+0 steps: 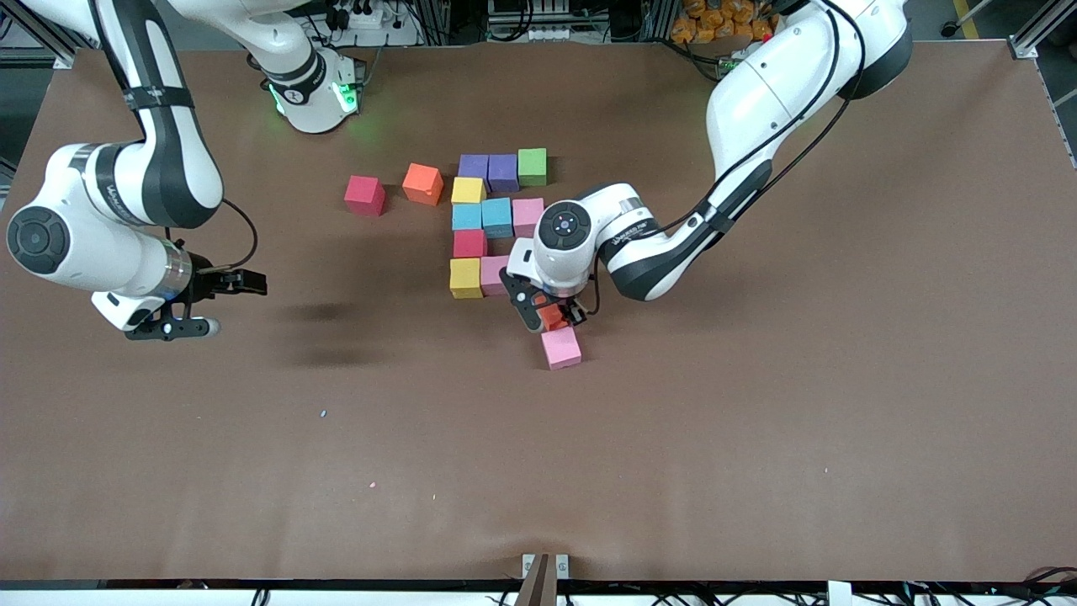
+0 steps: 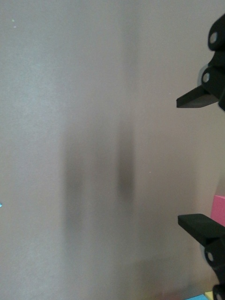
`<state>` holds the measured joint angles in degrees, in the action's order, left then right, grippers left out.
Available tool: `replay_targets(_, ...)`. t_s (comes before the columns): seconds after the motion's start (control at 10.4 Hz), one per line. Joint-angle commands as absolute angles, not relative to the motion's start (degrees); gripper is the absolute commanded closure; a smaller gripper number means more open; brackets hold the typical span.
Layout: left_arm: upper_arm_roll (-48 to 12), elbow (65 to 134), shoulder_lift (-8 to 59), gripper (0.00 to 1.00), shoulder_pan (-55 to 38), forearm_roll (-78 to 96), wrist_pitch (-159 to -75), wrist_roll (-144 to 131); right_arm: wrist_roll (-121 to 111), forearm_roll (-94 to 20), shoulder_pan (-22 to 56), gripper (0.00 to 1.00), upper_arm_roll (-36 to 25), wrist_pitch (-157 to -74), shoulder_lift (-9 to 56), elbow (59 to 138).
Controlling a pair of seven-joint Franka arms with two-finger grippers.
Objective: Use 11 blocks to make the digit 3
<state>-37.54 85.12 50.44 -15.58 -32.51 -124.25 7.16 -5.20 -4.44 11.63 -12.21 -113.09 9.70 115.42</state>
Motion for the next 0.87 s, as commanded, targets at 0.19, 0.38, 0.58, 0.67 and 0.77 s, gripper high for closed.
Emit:
replay_targets(0.19, -39.0, 86.0, 48.1, 1.0, -14.9, -33.0, -123.9, 23.3, -5.4, -2.5, 7.5, 0.0, -8.4, -113.6, 3.8, 122.6)
replay_targets(0.38, -39.4, 86.0, 48.3, 1.0, -16.0, -33.0, -124.0, 26.8, -5.4, -1.1, 7.4, 0.0, -8.4, -113.8, 2.1, 125.3)
replay_targets(0.58, -39.5, 87.3, 48.3, 1.0, -16.4, -33.0, -123.9, 27.2, -5.4, 0.2, 7.2, 0.0, -8.4, -114.0, 1.7, 127.7)
replay_targets(0.67, -39.5, 87.4, 48.5, 1.0, -16.6, -33.0, -123.9, 27.0, -5.4, 0.3, 7.3, 0.0, -8.4, -114.0, 1.7, 128.9)
replay_targets(0.77, -39.5, 87.5, 48.5, 1.0, -17.0, -33.0, -123.9, 27.0, -5.4, 0.4, 7.3, 0.0, -8.5, -113.9, 1.4, 130.3)
